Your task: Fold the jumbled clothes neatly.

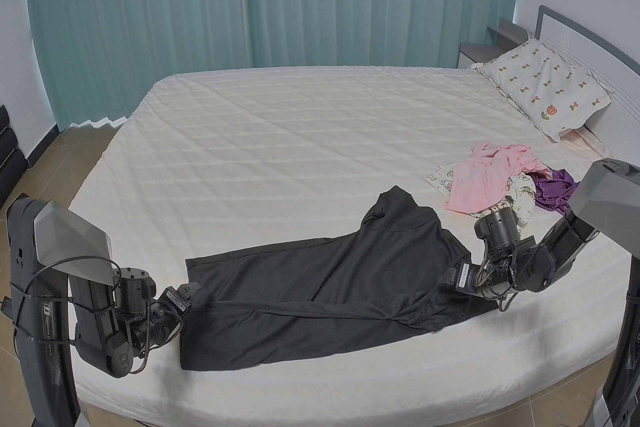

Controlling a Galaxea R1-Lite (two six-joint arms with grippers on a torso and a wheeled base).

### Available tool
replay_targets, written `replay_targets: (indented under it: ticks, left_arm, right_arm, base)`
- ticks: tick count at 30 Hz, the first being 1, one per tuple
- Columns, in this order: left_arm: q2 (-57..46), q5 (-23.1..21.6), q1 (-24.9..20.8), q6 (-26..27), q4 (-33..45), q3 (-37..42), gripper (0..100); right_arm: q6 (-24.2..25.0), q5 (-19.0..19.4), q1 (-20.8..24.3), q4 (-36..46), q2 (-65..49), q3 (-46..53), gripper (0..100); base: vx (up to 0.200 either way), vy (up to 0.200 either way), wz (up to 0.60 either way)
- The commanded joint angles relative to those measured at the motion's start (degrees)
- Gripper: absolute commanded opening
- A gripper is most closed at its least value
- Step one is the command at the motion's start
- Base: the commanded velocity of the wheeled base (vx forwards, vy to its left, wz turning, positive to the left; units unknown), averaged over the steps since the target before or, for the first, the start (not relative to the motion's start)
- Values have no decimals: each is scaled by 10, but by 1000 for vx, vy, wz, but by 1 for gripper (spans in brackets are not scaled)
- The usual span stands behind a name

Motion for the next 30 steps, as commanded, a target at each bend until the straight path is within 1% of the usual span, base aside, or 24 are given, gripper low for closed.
replay_targets:
  ticks: [1,7,12,15,20,22,25,30]
  left_arm:
    - [1,0,0,0,0,0,100]
    - [1,0,0,0,0,0,100]
    - [1,0,0,0,0,0,100]
    - [1,0,0,0,0,0,100]
    - [1,0,0,0,0,0,100]
    - [1,0,0,0,0,0,100]
    - [1,0,0,0,0,0,100]
    - [1,0,0,0,0,0,100]
  right_arm:
    - [8,10,13,26,41,-23,0]
    - [17,9,13,39,38,-15,0]
    - [18,8,-9,71,24,-3,0]
    - [18,10,-19,71,9,12,0]
    - [9,14,-27,70,-4,41,0]
    - [-7,14,-35,69,-2,51,0]
    - [-22,11,-40,65,8,50,0]
    - [-23,14,-36,51,21,41,0]
  base:
    - [0,0,0]
    - [0,0,0]
    - [0,0,0]
    - [0,0,0]
    - [0,0,0]
    - [0,0,0]
    - [0,0,0]
    - [0,0,0]
